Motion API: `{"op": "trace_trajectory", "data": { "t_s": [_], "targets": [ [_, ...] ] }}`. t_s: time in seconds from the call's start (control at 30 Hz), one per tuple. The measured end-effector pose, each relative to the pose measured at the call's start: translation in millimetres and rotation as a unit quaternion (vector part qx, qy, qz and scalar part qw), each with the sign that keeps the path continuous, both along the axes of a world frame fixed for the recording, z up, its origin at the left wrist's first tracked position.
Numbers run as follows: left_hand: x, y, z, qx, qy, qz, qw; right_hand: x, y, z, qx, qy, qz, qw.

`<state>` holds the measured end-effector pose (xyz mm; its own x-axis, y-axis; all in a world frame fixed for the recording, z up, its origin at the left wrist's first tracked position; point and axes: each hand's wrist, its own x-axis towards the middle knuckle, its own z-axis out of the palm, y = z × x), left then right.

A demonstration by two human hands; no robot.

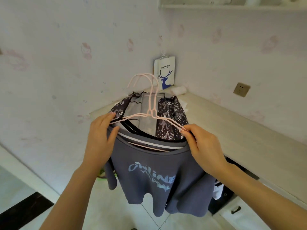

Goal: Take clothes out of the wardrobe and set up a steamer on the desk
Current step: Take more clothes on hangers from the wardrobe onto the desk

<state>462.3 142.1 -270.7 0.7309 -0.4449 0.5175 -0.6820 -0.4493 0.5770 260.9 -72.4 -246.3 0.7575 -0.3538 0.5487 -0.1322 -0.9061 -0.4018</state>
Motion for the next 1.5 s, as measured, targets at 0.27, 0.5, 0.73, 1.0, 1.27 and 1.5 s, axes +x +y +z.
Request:
{"op": "trace_trajectory", "data": {
  "t_s": [0.27, 0.5, 0.73, 1.0, 1.27, 1.5],
  "targets": [
    [95, -33, 12, -0.032, -0.043, -0.046, 0.998, 79, -37, 33, 0.010, -0.026, 0.008, 1.000],
    [166, -65, 36, -0.100, -0.067, -0.036, 0.992, 148, -69, 53, 0.002, -0.049, -0.014, 0.999],
    [212, -108, 61, -0.140, -0.082, -0.030, 0.986, 195, -110, 70, -0.028, -0.066, -0.061, 0.996],
    [263, -164, 77, -0.156, -0.084, -0.036, 0.983, 251, -165, 83, -0.060, -0.081, -0.082, 0.992],
    [326, -242, 91, -0.187, -0.072, -0.023, 0.979, 331, -252, 97, -0.107, -0.074, -0.074, 0.989],
    [405, -325, 57, -0.124, -0.043, 0.010, 0.991, 413, -344, 70, -0.067, 0.002, -0.068, 0.995]
  ]
}}
